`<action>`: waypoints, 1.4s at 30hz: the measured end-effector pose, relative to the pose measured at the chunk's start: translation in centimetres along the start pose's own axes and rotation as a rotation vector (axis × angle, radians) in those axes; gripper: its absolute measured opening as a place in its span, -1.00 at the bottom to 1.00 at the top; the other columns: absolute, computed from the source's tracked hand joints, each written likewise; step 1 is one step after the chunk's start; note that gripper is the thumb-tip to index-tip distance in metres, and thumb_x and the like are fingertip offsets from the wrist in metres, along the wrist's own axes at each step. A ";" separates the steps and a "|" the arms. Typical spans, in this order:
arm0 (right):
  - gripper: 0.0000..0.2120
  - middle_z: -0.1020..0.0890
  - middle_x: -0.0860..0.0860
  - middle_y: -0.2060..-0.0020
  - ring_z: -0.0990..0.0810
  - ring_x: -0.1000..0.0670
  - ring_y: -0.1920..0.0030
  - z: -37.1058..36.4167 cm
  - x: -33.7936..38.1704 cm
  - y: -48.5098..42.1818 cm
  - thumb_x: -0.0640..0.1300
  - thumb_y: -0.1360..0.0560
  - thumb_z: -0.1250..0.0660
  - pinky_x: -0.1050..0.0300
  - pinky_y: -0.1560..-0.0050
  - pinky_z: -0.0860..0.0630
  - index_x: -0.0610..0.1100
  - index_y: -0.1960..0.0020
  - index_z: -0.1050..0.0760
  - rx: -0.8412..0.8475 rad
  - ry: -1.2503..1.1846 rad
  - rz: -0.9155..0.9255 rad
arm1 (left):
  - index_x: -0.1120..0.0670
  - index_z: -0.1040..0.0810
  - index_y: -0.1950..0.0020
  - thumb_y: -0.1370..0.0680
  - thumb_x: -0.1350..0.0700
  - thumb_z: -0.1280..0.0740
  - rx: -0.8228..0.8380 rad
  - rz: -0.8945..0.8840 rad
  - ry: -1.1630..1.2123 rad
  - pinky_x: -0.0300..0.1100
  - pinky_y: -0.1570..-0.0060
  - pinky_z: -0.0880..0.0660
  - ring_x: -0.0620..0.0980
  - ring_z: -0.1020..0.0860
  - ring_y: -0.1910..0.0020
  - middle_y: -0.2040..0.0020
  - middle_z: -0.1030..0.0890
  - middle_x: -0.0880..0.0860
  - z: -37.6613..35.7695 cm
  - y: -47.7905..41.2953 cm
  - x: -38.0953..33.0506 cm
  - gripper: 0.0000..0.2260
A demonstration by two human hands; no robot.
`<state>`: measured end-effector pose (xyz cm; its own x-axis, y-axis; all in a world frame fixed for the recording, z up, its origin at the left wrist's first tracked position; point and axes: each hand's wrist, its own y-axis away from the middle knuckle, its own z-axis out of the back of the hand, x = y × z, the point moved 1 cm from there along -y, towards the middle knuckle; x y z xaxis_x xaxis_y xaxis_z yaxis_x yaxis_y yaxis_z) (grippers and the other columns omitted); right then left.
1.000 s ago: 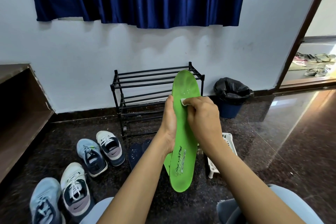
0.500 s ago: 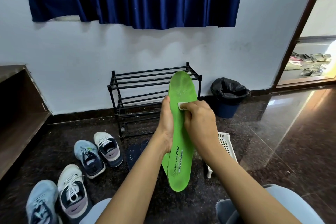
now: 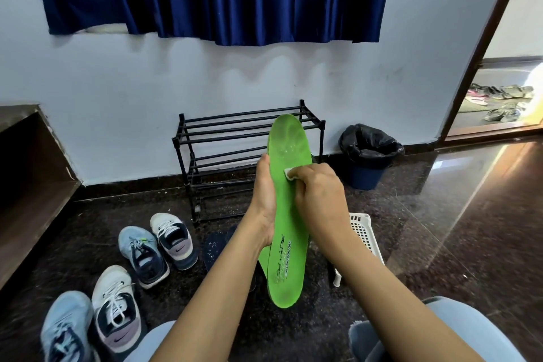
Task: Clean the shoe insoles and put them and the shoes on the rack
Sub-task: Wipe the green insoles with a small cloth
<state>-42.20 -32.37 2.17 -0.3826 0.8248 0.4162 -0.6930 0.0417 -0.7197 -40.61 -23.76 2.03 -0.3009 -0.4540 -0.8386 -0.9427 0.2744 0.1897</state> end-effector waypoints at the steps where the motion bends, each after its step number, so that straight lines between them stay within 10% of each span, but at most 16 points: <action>1: -0.81 -0.64 -0.12 0.33 -0.57 -0.18 0.25 0.1 -0.2 -0.4 -0.29 -0.33 -0.26 0.14 0.28 -0.47 -0.23 0.18 -0.66 -0.009 0.002 -0.003 | 0.09 -0.62 0.07 -0.60 -0.28 0.10 0.004 -0.002 -0.009 -0.18 0.27 -0.48 0.01 -0.63 0.32 0.27 -0.67 0.09 -0.1 0.0 0.1 -0.38; 42: -0.81 -0.64 -0.14 0.29 -0.57 -0.19 0.21 0.4 -0.2 -0.8 -0.35 -0.33 -0.30 0.07 0.25 -0.54 -0.23 0.15 -0.66 -0.029 0.004 0.000 | 0.15 -0.59 0.13 -0.58 -0.22 0.00 0.014 -0.032 0.069 -0.29 0.44 -0.49 0.02 -0.58 0.45 0.37 -0.62 0.11 0.1 1.3 -1.0 -0.46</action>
<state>-41.77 -32.80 2.91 -0.3798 0.8273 0.4138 -0.6752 0.0579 -0.7354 -41.52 -22.89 3.09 -0.2802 -0.5196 -0.8071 -0.9501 0.2700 0.1561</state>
